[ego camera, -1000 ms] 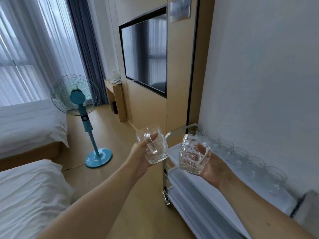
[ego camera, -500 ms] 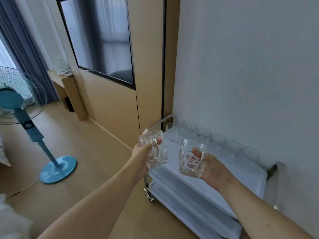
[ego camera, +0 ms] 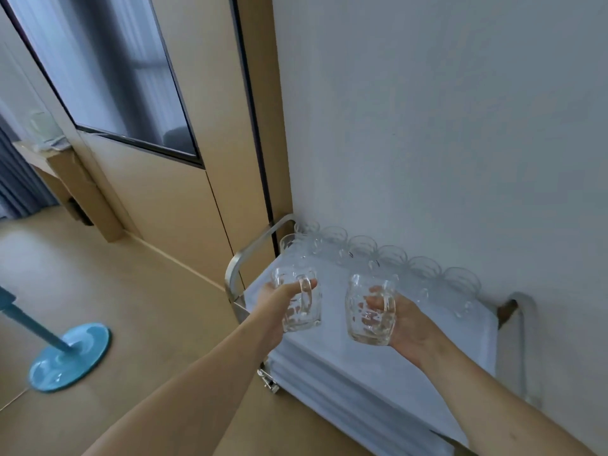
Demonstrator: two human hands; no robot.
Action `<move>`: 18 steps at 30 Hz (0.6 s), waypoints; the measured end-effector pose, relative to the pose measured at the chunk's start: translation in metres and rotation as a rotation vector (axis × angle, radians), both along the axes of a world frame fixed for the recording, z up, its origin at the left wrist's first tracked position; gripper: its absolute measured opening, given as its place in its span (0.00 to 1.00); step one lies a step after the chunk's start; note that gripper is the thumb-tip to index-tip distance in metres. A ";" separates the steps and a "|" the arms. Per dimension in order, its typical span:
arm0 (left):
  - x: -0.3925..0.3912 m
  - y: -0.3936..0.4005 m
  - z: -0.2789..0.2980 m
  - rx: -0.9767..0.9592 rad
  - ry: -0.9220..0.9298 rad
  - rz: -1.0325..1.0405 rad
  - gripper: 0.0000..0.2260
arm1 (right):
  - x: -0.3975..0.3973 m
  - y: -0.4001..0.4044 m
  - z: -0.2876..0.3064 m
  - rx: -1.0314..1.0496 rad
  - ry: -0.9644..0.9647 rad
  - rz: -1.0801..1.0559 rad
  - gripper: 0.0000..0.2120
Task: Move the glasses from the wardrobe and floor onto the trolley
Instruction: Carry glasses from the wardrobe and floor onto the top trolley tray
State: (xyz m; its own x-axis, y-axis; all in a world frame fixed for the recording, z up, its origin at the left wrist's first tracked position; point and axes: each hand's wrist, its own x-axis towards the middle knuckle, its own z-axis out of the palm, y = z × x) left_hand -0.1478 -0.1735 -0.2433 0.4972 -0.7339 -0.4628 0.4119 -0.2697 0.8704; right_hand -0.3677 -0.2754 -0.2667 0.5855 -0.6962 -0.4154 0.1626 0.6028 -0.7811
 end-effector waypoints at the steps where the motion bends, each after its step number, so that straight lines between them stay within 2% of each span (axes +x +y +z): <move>1: 0.001 -0.011 -0.004 0.004 -0.008 0.006 0.46 | 0.001 -0.009 -0.002 -0.005 0.004 0.014 0.29; 5: 0.004 -0.047 -0.020 0.048 -0.017 0.011 0.44 | 0.002 -0.039 -0.021 0.031 -0.012 0.051 0.36; 7: 0.006 -0.060 -0.029 0.082 0.004 0.002 0.43 | 0.005 -0.052 -0.031 0.054 -0.013 0.059 0.36; 11: 0.015 -0.083 -0.052 0.168 -0.028 -0.027 0.41 | 0.017 -0.073 -0.049 0.110 0.059 0.051 0.29; 15: 0.027 -0.103 -0.072 0.195 -0.109 -0.053 0.34 | 0.031 -0.085 -0.067 0.114 0.091 0.006 0.10; 17: 0.035 -0.114 -0.083 0.223 -0.127 -0.085 0.41 | 0.039 -0.091 -0.074 0.091 0.129 -0.019 0.09; 18: 0.040 -0.120 -0.090 0.244 -0.143 -0.113 0.46 | 0.044 -0.094 -0.079 0.094 0.155 -0.046 0.12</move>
State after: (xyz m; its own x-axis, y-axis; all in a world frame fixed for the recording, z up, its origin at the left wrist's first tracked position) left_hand -0.1073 -0.2939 -0.3335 0.4919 -0.6641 -0.5630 0.2452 -0.5148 0.8215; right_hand -0.3241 -0.3696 -0.3461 0.4781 -0.6747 -0.5624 0.0734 0.6687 -0.7399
